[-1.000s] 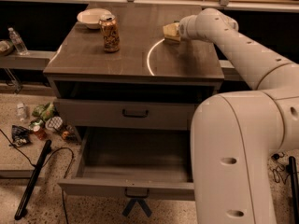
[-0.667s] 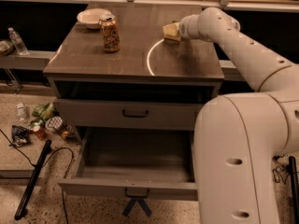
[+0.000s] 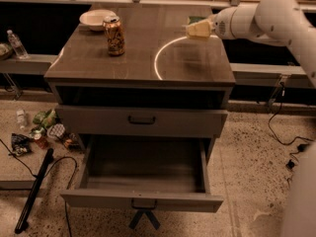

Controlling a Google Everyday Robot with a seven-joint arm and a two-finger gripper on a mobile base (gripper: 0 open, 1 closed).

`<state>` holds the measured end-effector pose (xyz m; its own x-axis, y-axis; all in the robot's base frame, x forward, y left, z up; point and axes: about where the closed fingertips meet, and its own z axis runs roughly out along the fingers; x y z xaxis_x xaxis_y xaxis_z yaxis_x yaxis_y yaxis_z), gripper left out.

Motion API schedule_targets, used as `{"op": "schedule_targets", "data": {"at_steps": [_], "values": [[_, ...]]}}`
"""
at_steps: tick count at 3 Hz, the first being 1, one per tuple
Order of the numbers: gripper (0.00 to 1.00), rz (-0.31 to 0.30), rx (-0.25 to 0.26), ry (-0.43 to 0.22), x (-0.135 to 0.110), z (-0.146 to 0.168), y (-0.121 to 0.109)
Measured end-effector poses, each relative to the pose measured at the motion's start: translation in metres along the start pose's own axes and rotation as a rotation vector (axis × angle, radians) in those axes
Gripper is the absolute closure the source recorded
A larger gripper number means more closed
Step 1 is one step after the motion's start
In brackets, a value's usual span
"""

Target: Place sponge into middle drawer

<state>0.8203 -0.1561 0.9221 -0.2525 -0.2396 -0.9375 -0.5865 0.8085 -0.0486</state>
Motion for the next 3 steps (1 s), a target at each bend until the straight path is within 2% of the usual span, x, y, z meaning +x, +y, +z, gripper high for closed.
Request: {"op": "schedule_targets", "data": {"at_steps": [1,2,3], "values": [[1.0,-0.092,-0.174,-0.028,-0.006,-0.043,0.057],[1.0,-0.18,-0.222,-0.044,-0.009,-0.04,0.075],[1.0,-0.167,-0.226,-0.038,-0.008,-0.041,0.079]]}}
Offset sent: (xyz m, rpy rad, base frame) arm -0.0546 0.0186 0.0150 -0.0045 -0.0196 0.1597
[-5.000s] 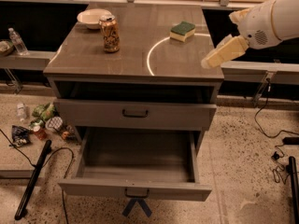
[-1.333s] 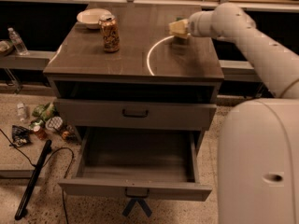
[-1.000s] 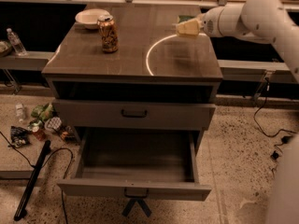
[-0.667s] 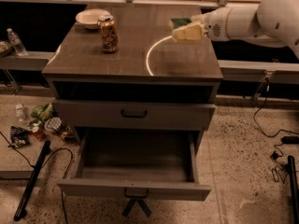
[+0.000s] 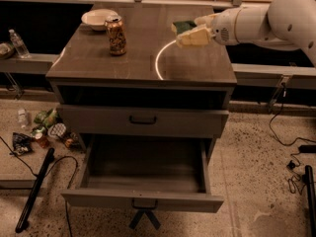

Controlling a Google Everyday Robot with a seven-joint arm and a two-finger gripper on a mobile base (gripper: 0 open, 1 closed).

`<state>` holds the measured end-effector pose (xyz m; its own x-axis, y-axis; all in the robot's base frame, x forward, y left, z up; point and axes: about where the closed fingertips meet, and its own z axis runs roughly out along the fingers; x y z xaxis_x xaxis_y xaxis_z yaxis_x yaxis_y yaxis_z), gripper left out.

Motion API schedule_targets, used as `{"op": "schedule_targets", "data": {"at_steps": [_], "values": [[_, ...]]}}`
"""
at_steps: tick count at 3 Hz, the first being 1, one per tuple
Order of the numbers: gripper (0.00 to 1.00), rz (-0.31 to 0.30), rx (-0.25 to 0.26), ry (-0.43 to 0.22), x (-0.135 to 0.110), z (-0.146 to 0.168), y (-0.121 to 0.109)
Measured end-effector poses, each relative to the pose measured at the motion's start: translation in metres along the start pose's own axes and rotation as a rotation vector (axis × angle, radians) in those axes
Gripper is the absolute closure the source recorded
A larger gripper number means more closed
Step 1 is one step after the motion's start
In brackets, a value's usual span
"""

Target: Place sponge into middle drawer

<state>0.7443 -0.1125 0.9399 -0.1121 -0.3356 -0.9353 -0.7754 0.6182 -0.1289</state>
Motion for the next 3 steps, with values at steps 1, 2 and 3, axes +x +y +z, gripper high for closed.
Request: {"op": "schedule_targets", "data": {"at_steps": [1,2,3], "values": [[1.0,0.089,-0.077,0.001,0.004,-0.018,0.051],[1.0,0.121,-0.157,0.014,0.01,-0.035,0.11],[1.0,0.21,-0.213,0.028,0.018,-0.051,0.168]]}}
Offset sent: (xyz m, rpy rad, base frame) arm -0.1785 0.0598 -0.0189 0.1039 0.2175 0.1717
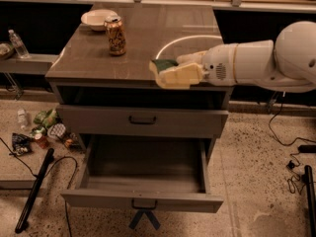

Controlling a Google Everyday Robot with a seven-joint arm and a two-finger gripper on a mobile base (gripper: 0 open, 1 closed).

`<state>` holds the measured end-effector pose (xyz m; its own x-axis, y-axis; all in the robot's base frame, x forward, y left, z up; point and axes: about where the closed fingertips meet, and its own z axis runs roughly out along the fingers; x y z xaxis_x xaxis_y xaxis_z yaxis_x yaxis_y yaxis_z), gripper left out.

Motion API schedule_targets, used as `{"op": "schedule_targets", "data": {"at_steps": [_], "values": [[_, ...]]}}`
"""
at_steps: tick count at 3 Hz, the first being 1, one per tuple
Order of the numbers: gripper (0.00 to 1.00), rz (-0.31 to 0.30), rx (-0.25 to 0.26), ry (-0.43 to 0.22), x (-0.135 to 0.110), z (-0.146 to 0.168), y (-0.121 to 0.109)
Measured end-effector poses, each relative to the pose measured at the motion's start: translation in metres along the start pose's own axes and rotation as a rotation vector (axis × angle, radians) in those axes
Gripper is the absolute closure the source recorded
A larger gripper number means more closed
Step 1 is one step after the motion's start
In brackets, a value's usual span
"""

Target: Place sponge into middle drawer

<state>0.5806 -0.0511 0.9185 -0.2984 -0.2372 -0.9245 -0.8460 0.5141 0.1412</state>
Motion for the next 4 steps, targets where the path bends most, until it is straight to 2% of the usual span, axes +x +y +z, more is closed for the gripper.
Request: {"op": "schedule_targets", "data": {"at_steps": [1,2,3,4], "values": [[1.0,0.128,-0.027,0.079,0.049,0.002,0.044],[1.0,0.141,-0.029,0.082,0.058,0.006,0.044],[1.0,0.25,-0.018,0.077,0.111,0.027,0.037],[1.0,0.364,0.017,0.115,0.216,0.059,0.017]]}}
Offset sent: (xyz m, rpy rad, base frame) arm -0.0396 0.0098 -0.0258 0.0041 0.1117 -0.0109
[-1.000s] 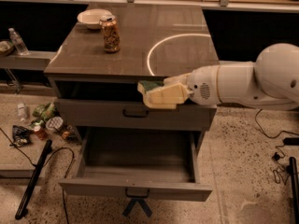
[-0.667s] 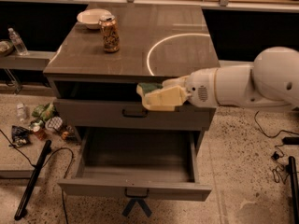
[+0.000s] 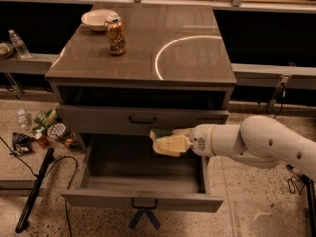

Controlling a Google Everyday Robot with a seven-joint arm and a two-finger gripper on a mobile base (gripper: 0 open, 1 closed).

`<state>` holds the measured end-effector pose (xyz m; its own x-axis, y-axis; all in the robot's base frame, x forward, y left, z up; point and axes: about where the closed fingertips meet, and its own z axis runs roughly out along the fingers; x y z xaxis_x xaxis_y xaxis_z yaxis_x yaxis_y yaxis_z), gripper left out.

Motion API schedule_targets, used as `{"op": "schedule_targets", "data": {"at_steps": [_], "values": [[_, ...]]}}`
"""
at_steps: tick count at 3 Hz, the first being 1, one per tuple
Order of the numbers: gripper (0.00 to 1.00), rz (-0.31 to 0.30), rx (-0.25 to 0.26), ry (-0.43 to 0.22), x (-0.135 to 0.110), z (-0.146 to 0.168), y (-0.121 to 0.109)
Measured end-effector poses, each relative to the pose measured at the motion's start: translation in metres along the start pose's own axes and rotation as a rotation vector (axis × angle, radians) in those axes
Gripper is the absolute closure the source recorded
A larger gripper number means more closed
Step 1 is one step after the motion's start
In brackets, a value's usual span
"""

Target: Place sponge into middle drawer

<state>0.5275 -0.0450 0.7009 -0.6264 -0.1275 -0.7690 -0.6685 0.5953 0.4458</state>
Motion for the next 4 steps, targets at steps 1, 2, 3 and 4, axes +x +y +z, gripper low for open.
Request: {"op": "schedule_targets", "data": {"at_steps": [1,2,3,4], "values": [[1.0,0.007,-0.002,0.002,0.005,0.004,-0.004],[1.0,0.062,-0.018,0.014,0.04,0.037,-0.03],[1.0,0.14,-0.026,0.03,0.089,0.078,-0.057],[0.78,0.102,0.011,0.016,0.129,0.127,-0.082]]}}
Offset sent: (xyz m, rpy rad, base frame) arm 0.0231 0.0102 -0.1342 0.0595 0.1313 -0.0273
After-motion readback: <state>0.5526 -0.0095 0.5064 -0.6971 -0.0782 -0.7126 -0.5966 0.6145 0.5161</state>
